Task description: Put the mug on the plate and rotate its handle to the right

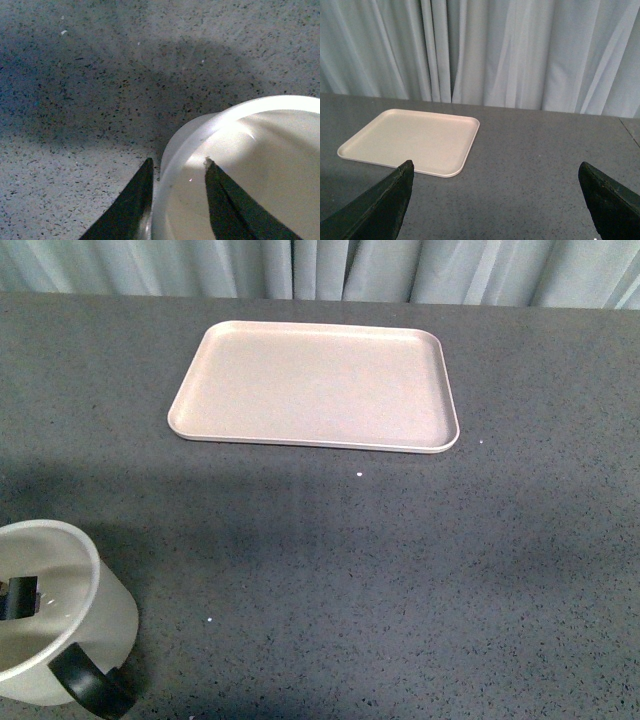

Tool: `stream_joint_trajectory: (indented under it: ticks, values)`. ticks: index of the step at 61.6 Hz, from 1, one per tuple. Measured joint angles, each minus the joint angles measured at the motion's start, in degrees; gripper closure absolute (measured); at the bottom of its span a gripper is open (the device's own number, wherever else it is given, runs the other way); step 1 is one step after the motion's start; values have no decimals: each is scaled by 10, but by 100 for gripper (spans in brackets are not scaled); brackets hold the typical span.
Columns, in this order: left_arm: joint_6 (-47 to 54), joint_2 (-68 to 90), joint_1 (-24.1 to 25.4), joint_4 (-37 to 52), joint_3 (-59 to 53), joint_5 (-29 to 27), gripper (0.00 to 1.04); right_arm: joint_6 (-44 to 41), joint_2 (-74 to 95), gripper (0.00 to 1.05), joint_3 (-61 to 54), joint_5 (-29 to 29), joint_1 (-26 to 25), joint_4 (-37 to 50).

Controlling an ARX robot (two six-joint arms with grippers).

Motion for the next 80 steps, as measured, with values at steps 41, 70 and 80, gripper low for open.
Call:
stream_joint_trajectory:
  ticks: [41, 70, 80]
  values:
    - [-56, 175, -122, -162, 390, -28, 103, 0, 0, 9, 0, 0, 0, 0]
    - [-64, 458, -153, -266, 738, -27, 103, 0, 0, 9, 0, 0, 0, 0]
    - [-66, 493, -153, -279, 773, -27, 103, 0, 0, 9, 0, 0, 0, 0]
